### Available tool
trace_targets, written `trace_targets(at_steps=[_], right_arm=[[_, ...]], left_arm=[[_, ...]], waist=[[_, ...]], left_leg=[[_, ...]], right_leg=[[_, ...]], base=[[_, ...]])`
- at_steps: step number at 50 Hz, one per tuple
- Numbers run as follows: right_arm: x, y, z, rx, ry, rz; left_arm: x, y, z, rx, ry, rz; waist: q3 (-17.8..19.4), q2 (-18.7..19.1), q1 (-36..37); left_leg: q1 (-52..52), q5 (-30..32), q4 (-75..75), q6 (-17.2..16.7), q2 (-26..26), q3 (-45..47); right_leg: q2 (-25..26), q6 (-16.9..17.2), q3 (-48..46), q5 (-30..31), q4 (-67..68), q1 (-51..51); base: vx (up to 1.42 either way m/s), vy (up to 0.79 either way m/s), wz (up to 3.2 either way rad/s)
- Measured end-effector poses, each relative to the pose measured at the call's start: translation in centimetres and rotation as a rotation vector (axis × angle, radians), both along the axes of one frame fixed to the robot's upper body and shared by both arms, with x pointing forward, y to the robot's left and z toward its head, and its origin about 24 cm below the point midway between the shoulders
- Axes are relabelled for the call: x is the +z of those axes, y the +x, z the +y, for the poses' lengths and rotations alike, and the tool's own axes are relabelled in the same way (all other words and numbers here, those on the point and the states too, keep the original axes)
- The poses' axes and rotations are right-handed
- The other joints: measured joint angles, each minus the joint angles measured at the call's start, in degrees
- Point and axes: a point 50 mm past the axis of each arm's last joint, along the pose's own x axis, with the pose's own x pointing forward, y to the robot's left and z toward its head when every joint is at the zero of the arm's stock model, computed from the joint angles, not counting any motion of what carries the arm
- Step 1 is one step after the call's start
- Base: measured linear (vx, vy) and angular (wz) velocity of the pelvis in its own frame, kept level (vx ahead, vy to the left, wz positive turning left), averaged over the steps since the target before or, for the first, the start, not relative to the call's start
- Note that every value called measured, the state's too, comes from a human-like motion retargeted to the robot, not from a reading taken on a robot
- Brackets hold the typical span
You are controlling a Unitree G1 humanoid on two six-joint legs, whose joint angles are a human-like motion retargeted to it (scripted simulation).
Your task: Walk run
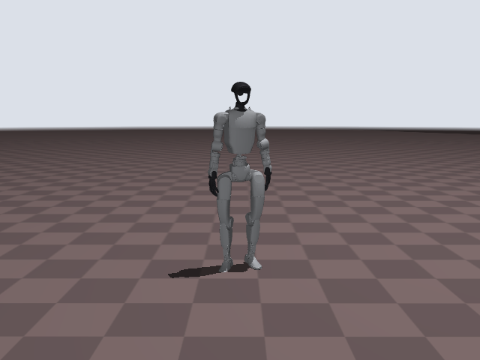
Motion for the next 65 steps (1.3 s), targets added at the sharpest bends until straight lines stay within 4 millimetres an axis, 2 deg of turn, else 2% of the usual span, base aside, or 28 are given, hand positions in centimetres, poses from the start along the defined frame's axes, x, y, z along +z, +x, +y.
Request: trace_targets(at_steps=[7, 11, 15, 20, 25, 33, 40, 65], right_arm=[[0.0, 0.6, 0.3, -0.032, 0.029, -0.009], [0.0, 1.0, 0.2, -0.036, 0.021, -0.033], [-0.1, 1.3, -0.1, -0.011, 0.005, -0.054], [-0.1, 1.0, 0.1, -0.036, -0.006, -0.034], [0.0, 0.4, 0.6, -0.082, 0.013, -0.017], [0.1, -1.1, 0.8, -0.098, 0.006, 0.042], [0.1, -1.6, 0.9, -0.096, 0.014, 0.058], [0.0, -0.7, 0.8, -0.073, 0.017, 0.019]], left_arm=[[0.0, -1.1, -0.5, 0.0, 0.016, 0.058], [-0.1, -0.4, -0.8, -0.015, 0.019, 0.021], [-0.2, 0.7, -0.7, -0.046, 0.03, -0.04], [-0.1, 1.3, -0.4, -0.037, 0.04, -0.062], [-0.2, 1.7, -1.0, 0.023, 0.021, -0.083], [-0.2, 1.2, -1.0, 0.043, 0.021, -0.067], [-0.2, 0.9, -1.0, 0.033, 0.018, -0.054], [-0.2, 0.9, -1.1, 0.051, 0.015, -0.054]], waist=[[-0.7, 0.17, 0.78], [-0.11, -0.01, 1.41], [0.1, 0.09, 1.17], [-0.16, -0.02, 0.91], [0.07, 0.05, 0.75], [-0.08, 0.47, 0.55], [0.23, 0.61, 0.55], [0.28, 0.58, 0.43]], left_leg=[[0.96, 1.5, -0.94, -1.15, 0.64, 0.61], [0.67, 2.38, -0.84, -1.47, 0.78, 1.29], [-0.09, 0.81, -0.39, -0.72, 0.98, -0.4], [-0.52, 0.67, -0.49, -1.24, 1.4, -0.72], [-1.45, 0.62, 0.13, -1.07, 1.35, -0.86], [-1.21, 0.84, -0.08, -1.28, 1.56, -0.93], [-0.88, 0.74, 0.0, -1.18, 1.6, -0.51], [-0.84, 0.89, -0.26, -1.1, 1.53, 0.24]], right_leg=[[0.29, 1.53, -0.58, 2.4, -1.6, 1.28], [-0.04, 1.85, -0.83, 3.3, -1.36, 1.03], [0.34, 0.22, 0.62, 0.88, -0.96, 0.36], [1.07, -0.35, -0.17, -0.02, -2.06, 0.73], [0.93, -0.57, -0.28, 0.12, -1.57, -0.04], [1.16, -0.64, 0.37, 0.12, -1.79, 0.15], [1.42, -0.99, 0.54, 0.06, -1.8, 0.37], [1.19, -0.95, 1.31, 0.41, -1.52, -0.2]], base=[[0.07, -0.01, 0.04], [0.0, 0.0, 0.0], [-0.01, -0.01, 0.02], [-0.03, -0.01, 0.02], [-0.05, -0.01, 0.03], [0.0, 0.0, 0.0], [0.0, 0.0, 0.0], [0.0, 0.0, 0.0]])
